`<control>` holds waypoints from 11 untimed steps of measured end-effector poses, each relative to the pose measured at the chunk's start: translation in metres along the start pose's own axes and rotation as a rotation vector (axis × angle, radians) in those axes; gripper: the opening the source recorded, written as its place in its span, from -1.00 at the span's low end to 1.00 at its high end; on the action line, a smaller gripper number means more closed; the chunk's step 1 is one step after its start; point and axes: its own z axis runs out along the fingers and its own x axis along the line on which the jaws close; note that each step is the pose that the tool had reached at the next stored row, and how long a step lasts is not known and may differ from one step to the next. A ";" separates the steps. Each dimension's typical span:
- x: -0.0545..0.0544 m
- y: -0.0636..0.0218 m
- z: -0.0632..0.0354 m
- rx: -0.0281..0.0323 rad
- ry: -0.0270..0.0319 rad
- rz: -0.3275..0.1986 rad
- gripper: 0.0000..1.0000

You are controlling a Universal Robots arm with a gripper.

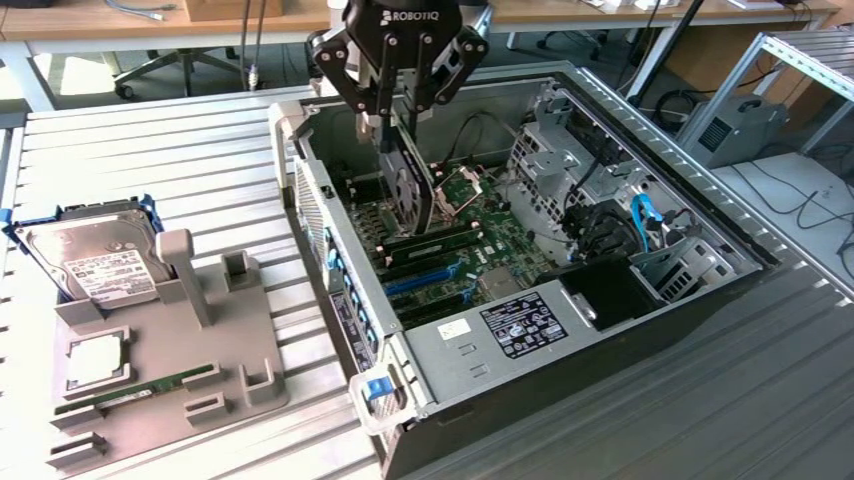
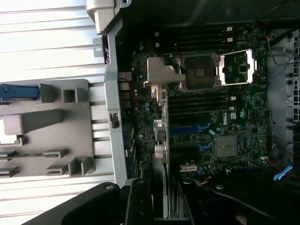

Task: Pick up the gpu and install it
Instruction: 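Pick up the gpu and move the gpu toward the slot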

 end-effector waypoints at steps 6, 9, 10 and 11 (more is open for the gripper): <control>-0.003 0.0003 0.0005 -0.0001 0.0000 0.000 -0.47; -0.004 0.0003 0.0007 0.0000 0.0000 0.000 -0.47; -0.005 0.0004 0.0008 0.0000 0.0000 0.000 -0.47; -0.005 0.0004 0.0008 0.0000 0.0000 0.000 -0.47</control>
